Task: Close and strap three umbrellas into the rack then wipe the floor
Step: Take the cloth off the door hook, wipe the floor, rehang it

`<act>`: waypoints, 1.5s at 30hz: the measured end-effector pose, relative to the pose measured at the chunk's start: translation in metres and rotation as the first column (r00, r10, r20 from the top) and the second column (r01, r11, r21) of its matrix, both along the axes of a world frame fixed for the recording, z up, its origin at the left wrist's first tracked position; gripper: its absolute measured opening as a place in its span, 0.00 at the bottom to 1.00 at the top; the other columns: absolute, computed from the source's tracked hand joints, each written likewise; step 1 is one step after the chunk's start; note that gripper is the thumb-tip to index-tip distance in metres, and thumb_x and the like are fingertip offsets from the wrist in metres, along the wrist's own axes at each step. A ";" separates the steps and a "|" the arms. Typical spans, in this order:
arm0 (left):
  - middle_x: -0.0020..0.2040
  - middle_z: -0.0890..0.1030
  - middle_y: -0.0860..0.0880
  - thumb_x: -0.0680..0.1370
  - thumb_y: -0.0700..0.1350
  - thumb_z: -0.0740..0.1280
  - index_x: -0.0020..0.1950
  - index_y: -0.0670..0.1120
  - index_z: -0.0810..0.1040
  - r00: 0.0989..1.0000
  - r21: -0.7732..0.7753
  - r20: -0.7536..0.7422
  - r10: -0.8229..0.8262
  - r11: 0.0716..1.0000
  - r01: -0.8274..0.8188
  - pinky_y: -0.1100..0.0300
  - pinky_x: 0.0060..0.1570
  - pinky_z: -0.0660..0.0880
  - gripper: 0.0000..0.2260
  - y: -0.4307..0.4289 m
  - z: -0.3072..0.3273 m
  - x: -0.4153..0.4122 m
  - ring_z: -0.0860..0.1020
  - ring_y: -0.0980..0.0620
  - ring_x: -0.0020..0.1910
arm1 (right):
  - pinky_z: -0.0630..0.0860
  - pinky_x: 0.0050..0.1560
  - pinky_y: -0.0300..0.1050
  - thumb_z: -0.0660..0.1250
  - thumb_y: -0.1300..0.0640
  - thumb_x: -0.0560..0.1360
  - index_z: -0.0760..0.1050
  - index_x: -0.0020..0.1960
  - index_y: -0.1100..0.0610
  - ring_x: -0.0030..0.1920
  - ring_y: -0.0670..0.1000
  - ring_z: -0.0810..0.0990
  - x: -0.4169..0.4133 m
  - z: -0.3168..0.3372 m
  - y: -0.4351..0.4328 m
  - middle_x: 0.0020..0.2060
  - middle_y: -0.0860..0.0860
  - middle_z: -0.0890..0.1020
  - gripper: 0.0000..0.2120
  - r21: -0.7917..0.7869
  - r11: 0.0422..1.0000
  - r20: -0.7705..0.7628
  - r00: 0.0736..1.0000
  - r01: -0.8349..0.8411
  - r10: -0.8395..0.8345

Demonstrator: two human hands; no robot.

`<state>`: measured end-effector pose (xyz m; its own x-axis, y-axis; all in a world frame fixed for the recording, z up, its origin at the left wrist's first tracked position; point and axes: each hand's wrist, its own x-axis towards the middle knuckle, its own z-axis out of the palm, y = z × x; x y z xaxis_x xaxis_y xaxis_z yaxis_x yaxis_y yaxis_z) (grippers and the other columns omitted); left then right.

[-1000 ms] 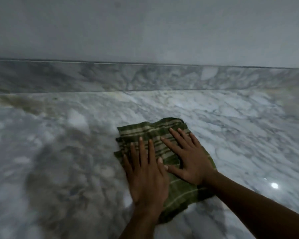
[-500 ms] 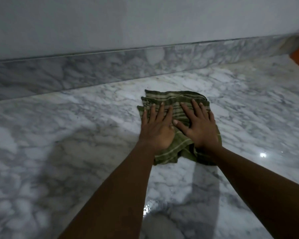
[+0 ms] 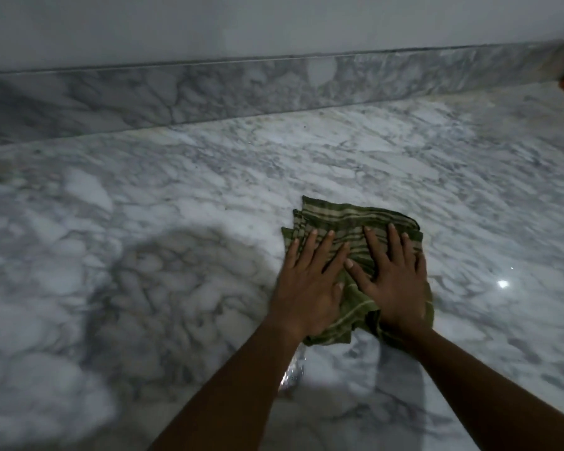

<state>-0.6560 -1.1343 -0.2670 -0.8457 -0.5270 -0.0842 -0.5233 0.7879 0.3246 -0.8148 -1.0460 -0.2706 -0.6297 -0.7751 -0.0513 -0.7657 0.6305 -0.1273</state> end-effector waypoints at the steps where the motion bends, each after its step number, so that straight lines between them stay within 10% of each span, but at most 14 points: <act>1: 0.82 0.55 0.45 0.81 0.55 0.49 0.82 0.51 0.55 1.000 -0.001 -0.009 -0.005 1.000 0.005 0.40 0.78 0.49 0.28 0.004 0.000 0.013 0.50 0.42 0.81 | 0.47 0.79 0.62 0.43 0.23 0.74 0.49 0.80 0.35 0.82 0.55 0.47 0.016 0.000 0.008 0.82 0.50 0.51 0.37 0.006 1.000 0.004 1.000 0.015 -0.015; 15: 0.82 0.56 0.46 0.75 0.64 0.55 0.81 0.54 0.58 0.967 -0.033 0.077 0.242 0.970 -0.240 0.38 0.76 0.52 0.35 -0.031 0.005 0.301 0.52 0.42 0.81 | 0.40 0.79 0.64 0.46 0.29 0.79 0.46 0.81 0.37 0.82 0.57 0.40 0.270 0.010 -0.043 0.83 0.53 0.44 0.33 -0.003 0.881 0.114 0.875 -0.473 0.470; 29: 0.83 0.45 0.49 0.76 0.65 0.41 0.82 0.56 0.43 0.400 0.021 0.146 0.905 0.402 -0.916 0.45 0.78 0.44 0.34 0.029 0.005 0.502 0.42 0.46 0.81 | 0.43 0.78 0.67 0.44 0.26 0.77 0.51 0.80 0.37 0.82 0.60 0.47 0.500 0.006 -0.189 0.82 0.54 0.50 0.35 -0.008 0.215 0.067 0.214 -0.977 0.975; 36: 0.82 0.41 0.53 0.78 0.67 0.39 0.81 0.58 0.42 0.340 0.008 0.177 0.924 0.345 -0.939 0.48 0.77 0.45 0.32 0.090 0.003 0.556 0.41 0.48 0.81 | 0.39 0.78 0.65 0.45 0.26 0.78 0.49 0.80 0.35 0.82 0.57 0.42 0.545 0.001 -0.153 0.83 0.51 0.46 0.33 -0.070 -0.025 0.089 -0.032 -0.997 0.996; 45: 0.82 0.38 0.48 0.83 0.62 0.47 0.81 0.56 0.38 0.257 0.039 0.308 0.916 0.257 -0.965 0.45 0.78 0.40 0.30 0.039 0.009 0.604 0.38 0.44 0.81 | 0.36 0.76 0.70 0.42 0.29 0.79 0.43 0.81 0.36 0.81 0.62 0.38 0.613 0.014 -0.193 0.82 0.54 0.40 0.32 0.118 0.002 0.164 0.021 -0.993 0.986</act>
<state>-0.0521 -1.0956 -0.2579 0.2952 -0.8844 -0.3615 -0.9092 -0.3763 0.1783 -0.2017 -1.2385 -0.2563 0.7504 -0.6139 -0.2451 -0.6571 -0.7331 -0.1755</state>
